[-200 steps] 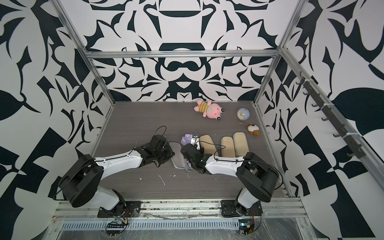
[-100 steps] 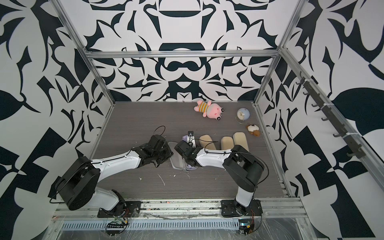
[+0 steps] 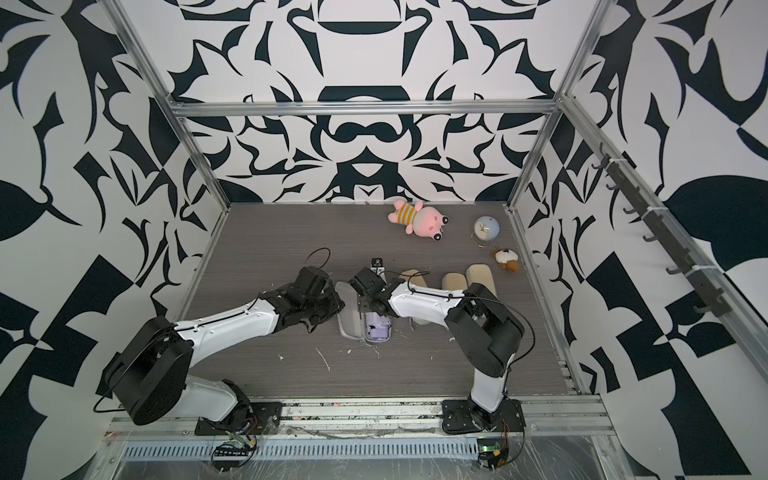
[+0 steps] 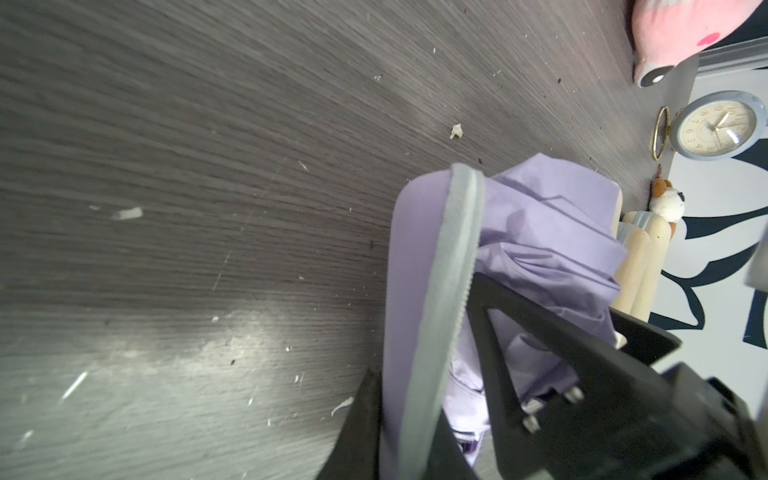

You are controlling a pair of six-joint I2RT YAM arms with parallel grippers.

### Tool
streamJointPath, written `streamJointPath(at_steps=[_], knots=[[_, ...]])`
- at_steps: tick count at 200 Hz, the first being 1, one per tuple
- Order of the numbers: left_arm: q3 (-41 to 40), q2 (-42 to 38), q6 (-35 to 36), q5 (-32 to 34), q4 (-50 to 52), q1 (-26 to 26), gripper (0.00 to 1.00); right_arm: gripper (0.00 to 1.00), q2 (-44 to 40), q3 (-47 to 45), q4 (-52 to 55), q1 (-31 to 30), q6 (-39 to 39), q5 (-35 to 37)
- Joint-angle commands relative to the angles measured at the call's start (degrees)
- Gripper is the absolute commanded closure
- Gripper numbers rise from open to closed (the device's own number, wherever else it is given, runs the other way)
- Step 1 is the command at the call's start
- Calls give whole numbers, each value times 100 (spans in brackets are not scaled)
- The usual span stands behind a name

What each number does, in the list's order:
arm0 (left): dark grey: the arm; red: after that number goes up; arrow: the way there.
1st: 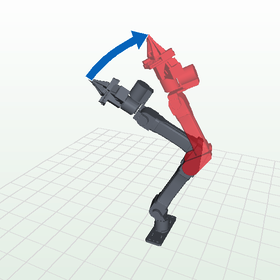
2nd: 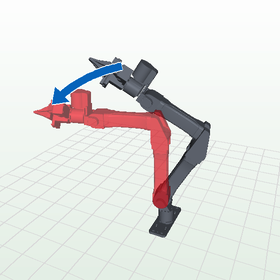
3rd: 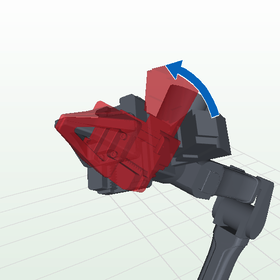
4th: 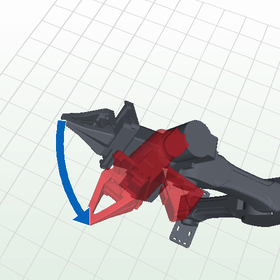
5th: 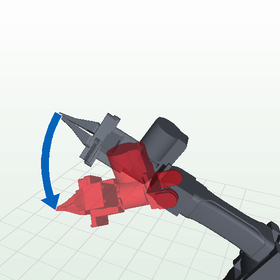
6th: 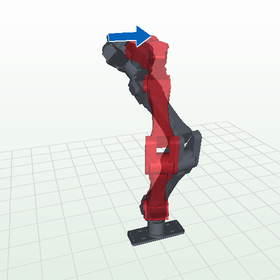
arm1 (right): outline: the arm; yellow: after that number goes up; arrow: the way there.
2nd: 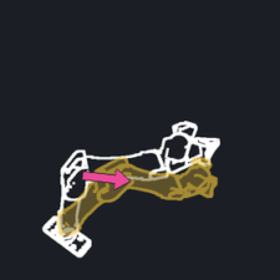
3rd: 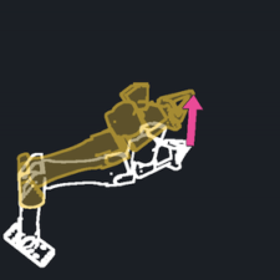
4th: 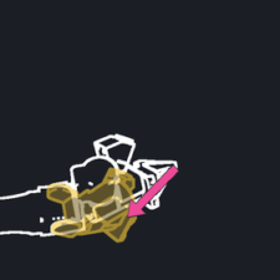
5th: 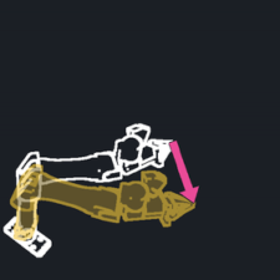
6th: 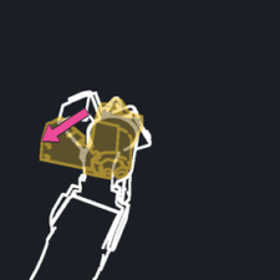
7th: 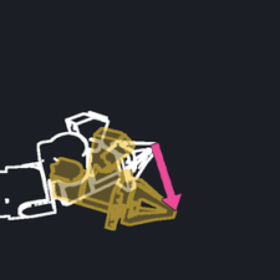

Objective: Put umbrellas into zippered umbrella sleeves
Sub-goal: Place the umbrella in the umbrella sleeve, then adjust the umbrella in the umbrella sleeve.

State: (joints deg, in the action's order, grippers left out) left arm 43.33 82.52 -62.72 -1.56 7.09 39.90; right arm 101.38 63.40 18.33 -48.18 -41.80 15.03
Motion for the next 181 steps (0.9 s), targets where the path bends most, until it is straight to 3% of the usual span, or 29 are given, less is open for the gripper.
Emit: streamJointPath(at_steps=[1,45,86,90,95,100,151,181], knots=[[38,-81,85,-70,-2,-44,83,23,-411,283,523,124,164,-580],[19,-56,71,-163,-58,-44,82,17,-660,640,1143,371,224,-681],[3,-63,58,-195,-85,-44,82,14,114,1436,1756,503,69,-113],[8,-69,57,-188,-85,-44,82,13,173,1497,1762,490,52,-104],[-2,-63,58,-187,-93,-46,82,2,255,1554,1770,478,40,-92],[-14,-65,44,-188,-102,-44,82,0,335,1613,1767,469,28,-95],[-101,-12,23,-242,-219,-44,84,1,938,1986,1684,381,-34,-104],[-158,-33,-10,-235,-262,-44,85,16,1225,2036,1782,354,-17,102]])
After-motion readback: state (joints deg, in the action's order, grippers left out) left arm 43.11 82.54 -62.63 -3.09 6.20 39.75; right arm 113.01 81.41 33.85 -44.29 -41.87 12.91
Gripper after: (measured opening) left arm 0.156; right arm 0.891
